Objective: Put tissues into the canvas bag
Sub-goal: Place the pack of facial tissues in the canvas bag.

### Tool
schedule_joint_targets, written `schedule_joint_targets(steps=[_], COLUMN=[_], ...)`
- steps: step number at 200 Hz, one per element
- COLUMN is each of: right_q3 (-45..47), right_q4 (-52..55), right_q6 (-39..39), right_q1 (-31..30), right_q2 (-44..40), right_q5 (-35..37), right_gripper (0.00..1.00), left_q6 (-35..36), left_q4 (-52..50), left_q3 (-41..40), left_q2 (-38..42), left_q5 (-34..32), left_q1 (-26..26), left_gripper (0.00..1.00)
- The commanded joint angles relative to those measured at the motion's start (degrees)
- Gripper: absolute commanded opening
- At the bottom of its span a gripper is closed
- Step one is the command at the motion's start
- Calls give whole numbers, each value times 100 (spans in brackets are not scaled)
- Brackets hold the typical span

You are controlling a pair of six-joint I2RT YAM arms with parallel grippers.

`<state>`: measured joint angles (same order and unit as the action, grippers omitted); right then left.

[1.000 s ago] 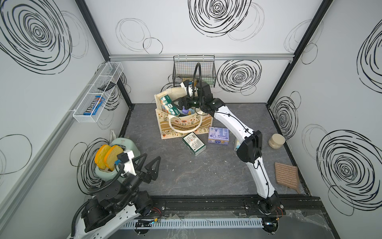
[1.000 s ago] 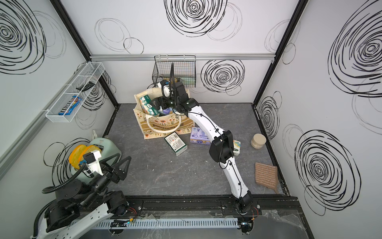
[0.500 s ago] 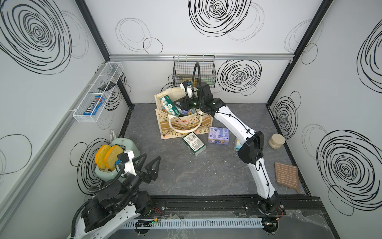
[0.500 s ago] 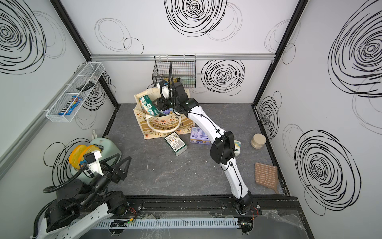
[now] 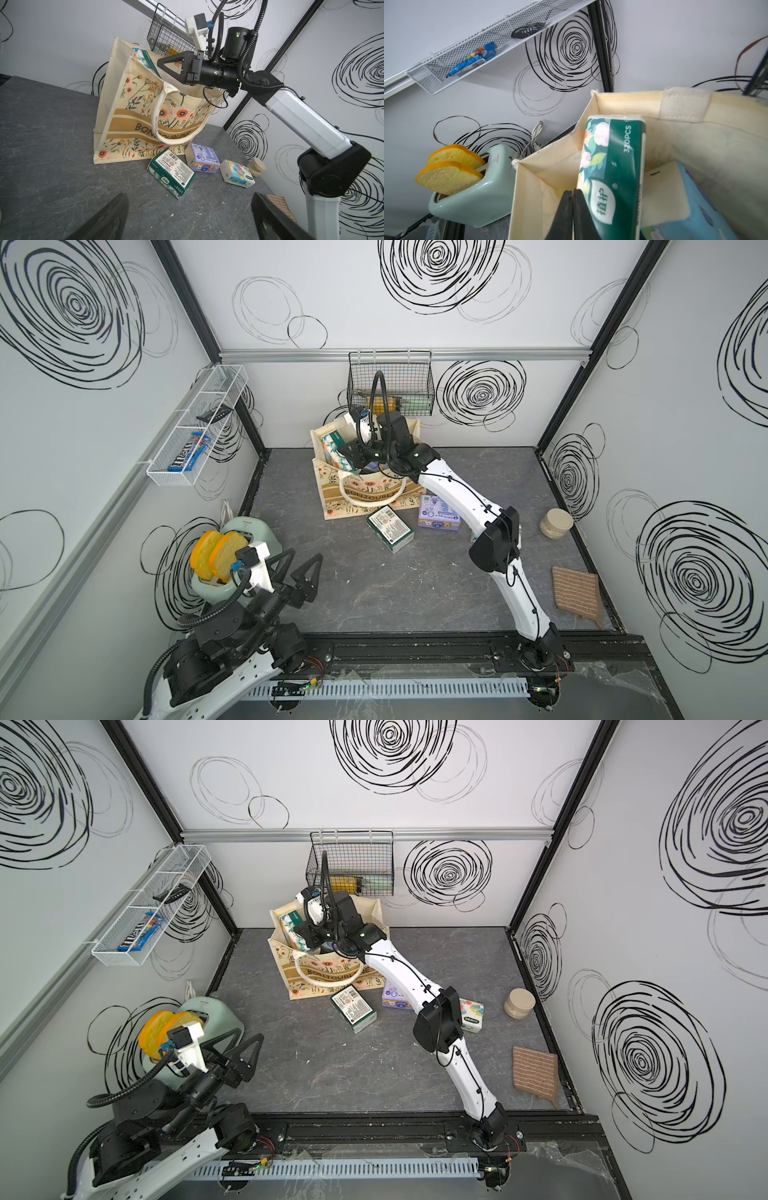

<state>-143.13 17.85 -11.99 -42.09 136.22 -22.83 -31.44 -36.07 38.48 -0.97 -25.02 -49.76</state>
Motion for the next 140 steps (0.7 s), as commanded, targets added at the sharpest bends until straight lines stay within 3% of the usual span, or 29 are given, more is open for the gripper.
schedule_joint_targets(steps=[1, 25, 70, 140], right_q3=[-172, -365, -489, -99], right_q4=[-475, -657, 39, -368], right_q6=[-39, -112, -18, 169], right_q1=[9, 46, 69, 12], right_q2=[308, 580, 848, -353], right_q5=[411, 468, 323, 524], right_gripper=[8, 4, 1, 2], left_q6=[-64, -73, -81, -64], left_q4=[101, 94, 92, 109], left_q3=[72, 72, 72, 50], left_q2=[53, 51, 48, 52], left_q5=[-135, -144, -147, -174], left_q1=[-41, -45, -52, -34], left_gripper=[96, 96, 96, 96])
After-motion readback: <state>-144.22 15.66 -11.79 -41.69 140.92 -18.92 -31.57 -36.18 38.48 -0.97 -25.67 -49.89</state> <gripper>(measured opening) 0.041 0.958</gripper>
